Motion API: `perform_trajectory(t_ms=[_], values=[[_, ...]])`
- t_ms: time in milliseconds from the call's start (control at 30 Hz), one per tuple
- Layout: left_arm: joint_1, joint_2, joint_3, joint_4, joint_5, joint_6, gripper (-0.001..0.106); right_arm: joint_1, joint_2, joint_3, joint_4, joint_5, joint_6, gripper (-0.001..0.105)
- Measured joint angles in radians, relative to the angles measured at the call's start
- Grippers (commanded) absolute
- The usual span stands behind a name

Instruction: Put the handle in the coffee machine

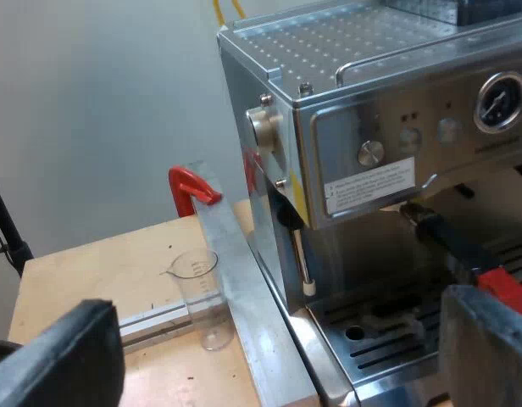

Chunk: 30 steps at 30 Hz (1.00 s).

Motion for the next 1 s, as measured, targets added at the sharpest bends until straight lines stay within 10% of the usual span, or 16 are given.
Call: perform_trajectory(t_ms=[1000], values=[[0.000,0.004,0.341,-0.067,-0.001,0.000,0.077,0.000,0.002,0.266,0.056,0.000,0.000,0.071]])
